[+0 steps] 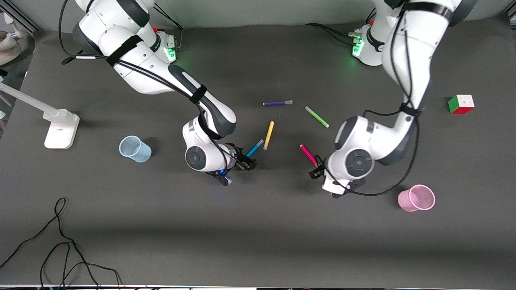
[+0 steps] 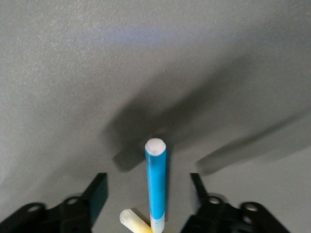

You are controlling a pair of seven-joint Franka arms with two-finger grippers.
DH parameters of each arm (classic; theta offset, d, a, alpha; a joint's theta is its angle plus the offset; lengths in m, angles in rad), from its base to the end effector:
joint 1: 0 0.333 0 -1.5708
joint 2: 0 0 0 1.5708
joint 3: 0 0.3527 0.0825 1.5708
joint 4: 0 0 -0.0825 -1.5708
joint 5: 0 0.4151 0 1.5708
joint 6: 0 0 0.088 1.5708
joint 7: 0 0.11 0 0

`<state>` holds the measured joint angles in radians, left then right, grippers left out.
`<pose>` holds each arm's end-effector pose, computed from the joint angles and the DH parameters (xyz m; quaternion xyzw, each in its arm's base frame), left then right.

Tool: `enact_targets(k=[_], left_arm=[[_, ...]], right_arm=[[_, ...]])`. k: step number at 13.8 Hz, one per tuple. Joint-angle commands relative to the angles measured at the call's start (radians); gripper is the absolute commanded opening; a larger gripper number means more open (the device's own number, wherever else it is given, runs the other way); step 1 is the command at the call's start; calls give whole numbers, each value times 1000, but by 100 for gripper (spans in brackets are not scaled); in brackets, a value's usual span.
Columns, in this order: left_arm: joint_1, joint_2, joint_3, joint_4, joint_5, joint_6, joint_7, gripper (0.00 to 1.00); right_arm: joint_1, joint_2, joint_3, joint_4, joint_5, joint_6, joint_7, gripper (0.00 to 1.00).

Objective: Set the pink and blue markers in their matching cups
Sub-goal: 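Lower the right gripper onto the blue marker while the left gripper reaches the pink marker, then close the right gripper on the blue marker while the left gripper grasps the pink marker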

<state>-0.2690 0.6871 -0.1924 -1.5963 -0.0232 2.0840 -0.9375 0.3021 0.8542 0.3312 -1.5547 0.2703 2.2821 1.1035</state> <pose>0.6530 -0.3060 0.2266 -0.9595 -0.2556 0.1181 0.0052 0.6136 0.4144 0.1572 -0.9050 0.3596 0.2006 0.1067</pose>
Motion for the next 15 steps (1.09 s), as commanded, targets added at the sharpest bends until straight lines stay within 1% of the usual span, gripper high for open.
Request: enact_targets(k=[1,2,4,5,8,9,10,12,13,14,15], left_arm=[[-15,-18,5,-71,-12,47,-66,86],[-28,-17,5,-86,-14,56,-67,80],[-32,-17,5,-105,-53,60,-66,72],[-41,-17,5,-106,-60,70,-66,67],[-50,-14,5,-108,-98,71,-69,62],[-50,-12,5,-108,-98,74,-69,59],[-50,-12,5,-108,-100,79,-69,53],[-53,-6,5,-109,-101,102,-69,33],[-53,-3,4,-119,-103,116,-69,22],[-53,-3,4,-123,-103,128,-69,14],[-55,2,5,-128,-103,134,-69,6]], right_arm=[[0,6,-6,15,1,-3,21,56],[-3,5,-8,15,-3,-1,19,52],[-5,8,-8,15,-14,-1,18,38],[-5,12,-8,15,-26,-1,18,36],[-6,16,-8,15,-37,5,18,19],[-9,16,-8,15,-37,5,18,11],[-11,14,-8,15,-39,5,18,0],[-30,-15,-9,16,-42,-10,15,0],[-44,-59,-14,15,-51,-48,13,0],[-50,-108,-26,16,-66,-106,10,0],[-63,-160,-50,15,-81,-156,3,0]])
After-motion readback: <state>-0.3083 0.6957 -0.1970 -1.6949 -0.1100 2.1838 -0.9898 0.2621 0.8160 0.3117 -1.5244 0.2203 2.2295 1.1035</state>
